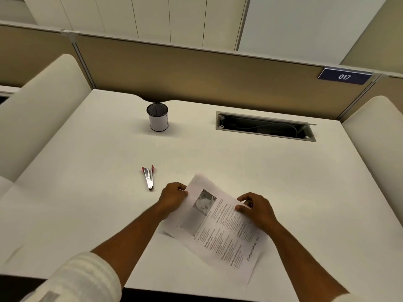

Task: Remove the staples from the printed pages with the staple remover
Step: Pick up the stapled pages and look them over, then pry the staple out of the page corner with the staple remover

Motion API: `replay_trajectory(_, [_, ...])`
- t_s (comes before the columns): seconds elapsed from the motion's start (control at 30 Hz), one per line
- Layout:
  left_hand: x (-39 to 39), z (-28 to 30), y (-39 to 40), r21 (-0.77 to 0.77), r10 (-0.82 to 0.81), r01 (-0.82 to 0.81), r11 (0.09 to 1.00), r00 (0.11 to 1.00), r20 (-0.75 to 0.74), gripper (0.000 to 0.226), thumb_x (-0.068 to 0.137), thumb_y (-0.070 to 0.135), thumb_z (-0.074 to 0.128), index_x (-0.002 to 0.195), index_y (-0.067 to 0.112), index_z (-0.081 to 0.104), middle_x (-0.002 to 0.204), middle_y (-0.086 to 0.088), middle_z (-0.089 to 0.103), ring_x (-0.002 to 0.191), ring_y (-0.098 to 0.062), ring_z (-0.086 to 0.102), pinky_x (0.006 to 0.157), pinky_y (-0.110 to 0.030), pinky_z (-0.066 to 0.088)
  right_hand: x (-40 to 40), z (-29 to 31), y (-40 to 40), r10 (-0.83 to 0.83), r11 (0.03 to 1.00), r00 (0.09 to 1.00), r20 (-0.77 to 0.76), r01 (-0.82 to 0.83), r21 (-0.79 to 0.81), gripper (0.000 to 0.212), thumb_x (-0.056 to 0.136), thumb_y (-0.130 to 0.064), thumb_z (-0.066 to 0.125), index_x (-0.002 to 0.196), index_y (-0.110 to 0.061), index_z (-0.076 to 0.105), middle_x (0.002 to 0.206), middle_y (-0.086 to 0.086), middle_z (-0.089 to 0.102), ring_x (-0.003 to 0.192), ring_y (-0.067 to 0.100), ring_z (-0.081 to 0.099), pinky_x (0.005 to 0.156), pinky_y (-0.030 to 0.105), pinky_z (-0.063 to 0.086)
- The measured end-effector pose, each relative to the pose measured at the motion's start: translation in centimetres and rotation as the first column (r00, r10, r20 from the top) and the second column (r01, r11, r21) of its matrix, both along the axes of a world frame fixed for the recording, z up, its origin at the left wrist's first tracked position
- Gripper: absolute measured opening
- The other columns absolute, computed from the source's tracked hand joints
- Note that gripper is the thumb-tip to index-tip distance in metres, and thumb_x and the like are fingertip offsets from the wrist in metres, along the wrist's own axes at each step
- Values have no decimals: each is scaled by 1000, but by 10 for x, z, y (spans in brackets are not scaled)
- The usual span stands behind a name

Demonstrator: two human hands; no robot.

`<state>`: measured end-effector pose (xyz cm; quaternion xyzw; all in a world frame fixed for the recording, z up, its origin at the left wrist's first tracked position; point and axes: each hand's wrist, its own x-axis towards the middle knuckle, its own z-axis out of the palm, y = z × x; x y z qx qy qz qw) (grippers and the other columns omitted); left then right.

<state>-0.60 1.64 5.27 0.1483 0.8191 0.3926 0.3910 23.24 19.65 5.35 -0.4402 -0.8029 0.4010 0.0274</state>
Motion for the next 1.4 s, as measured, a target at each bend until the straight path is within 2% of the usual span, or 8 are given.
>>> replay_trajectory(0.13, [0,-5,6,7,-32,31,999,999,43,30,89,11,48,103,19,73,106,-1,72,97,-22,68,78,-31,55,1,-16,-1,13,1000,999,43,-14,20,17,82,-34,81,93,-36,69,83,-11,71,77,5,67,67,22,47])
replay_trajectory(0.4, [-4,-33,15,26,10,-11,1000,1000,20,15,84,21,78,94,10,77,95,-5,76,90,-23,71,85,-39,60,-4,-28,3,53,994,989,140,-66,90,18,86,-39,77,100,-36,67,97,-19,68,92,4,65,78,25,52])
replay_trajectory(0.53, [-12,-36,15,13,29,-31,999,990,137,12,81,19,81,85,9,76,91,-6,76,85,-24,73,72,-35,61,-34,-24,0,116,950,986,119,-145,277,30,87,-37,76,114,-29,67,114,-12,62,105,11,57,91,35,52])
replay_trajectory(0.77, [-16,-37,1,4,34,-36,999,973,228,26,75,20,86,59,18,66,61,3,63,57,-13,59,54,-25,47,-140,-10,-21,351,924,936,-42,-338,180,22,93,-26,71,113,-30,67,116,-10,66,102,8,64,88,28,52])
replay_trajectory(1.03, [-37,-37,-28,-13,28,-25,1000,959,283,30,78,23,84,57,21,62,58,6,60,58,-14,60,58,-27,49,-254,-8,-47,678,717,734,36,-672,187,37,95,-20,66,130,-33,60,127,-4,57,110,17,61,90,35,53])
replay_trajectory(1.23, [-48,-44,-36,-26,38,-31,999,949,312,43,79,22,83,42,24,62,49,12,59,47,-5,59,51,-20,46,-298,-16,-59,840,405,490,232,-852,333,69,89,3,60,139,-45,55,153,0,37,128,26,44,86,42,51])
replay_trajectory(1.3, [-48,-45,-35,-22,34,-28,999,948,318,42,79,22,82,42,24,63,48,13,59,45,-4,59,49,-18,45,-305,-18,-60,858,313,426,286,-876,367,66,90,-2,62,138,-48,56,156,1,34,130,27,42,87,43,50])
replay_trajectory(1.4, [-51,-45,-33,-16,42,-38,999,943,331,27,76,24,85,55,20,70,61,6,71,57,-10,69,55,-22,52,-309,-20,-57,867,317,426,257,-871,376,49,90,-12,69,127,-43,66,154,1,36,130,28,43,89,43,49])
